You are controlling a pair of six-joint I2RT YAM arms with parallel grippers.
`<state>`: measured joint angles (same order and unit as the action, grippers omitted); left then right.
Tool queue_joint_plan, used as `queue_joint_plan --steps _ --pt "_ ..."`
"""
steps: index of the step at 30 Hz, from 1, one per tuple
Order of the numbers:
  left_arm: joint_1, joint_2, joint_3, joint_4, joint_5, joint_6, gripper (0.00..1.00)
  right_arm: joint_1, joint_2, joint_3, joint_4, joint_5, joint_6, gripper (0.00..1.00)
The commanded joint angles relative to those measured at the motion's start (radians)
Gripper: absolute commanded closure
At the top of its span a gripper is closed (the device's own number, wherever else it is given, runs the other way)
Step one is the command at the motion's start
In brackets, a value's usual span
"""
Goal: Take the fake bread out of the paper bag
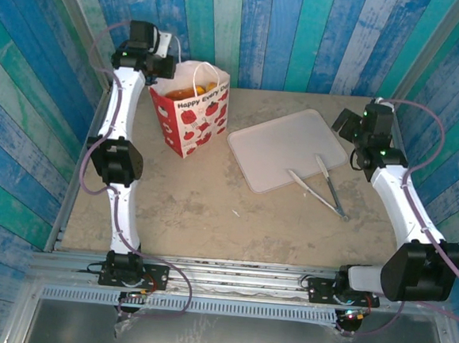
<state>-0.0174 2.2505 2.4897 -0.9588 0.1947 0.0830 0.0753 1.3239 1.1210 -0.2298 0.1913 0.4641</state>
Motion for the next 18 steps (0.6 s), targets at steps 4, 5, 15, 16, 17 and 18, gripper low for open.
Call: queue_joint_plan --steps 4,5,15,16,17,18 --pt "-0.004 0.038 0.027 -0.052 -0.039 0.071 0.7 -0.002 -0.027 -0.017 0.02 0.02 0.012 0.0" --pt "-0.005 0.04 0.027 -0.062 -0.042 0.082 0.7 -0.001 -0.029 -0.018 0.02 0.02 0.011 0.0" --pt "-0.005 0.06 0.026 -0.111 -0.077 0.148 0.65 -0.002 -0.035 -0.012 0.019 0.019 0.006 0.0" --pt "-0.003 0.062 0.026 -0.109 -0.078 0.149 0.65 -0.001 -0.035 -0.014 0.019 0.02 0.006 0.0" --pt "-0.003 0.061 0.026 -0.103 -0.079 0.151 0.65 -0.002 -0.037 -0.013 0.019 0.019 0.007 0.0" --pt "-0.003 0.063 0.027 -0.097 -0.081 0.149 0.66 -0.002 -0.038 -0.015 0.017 0.019 0.006 0.0"
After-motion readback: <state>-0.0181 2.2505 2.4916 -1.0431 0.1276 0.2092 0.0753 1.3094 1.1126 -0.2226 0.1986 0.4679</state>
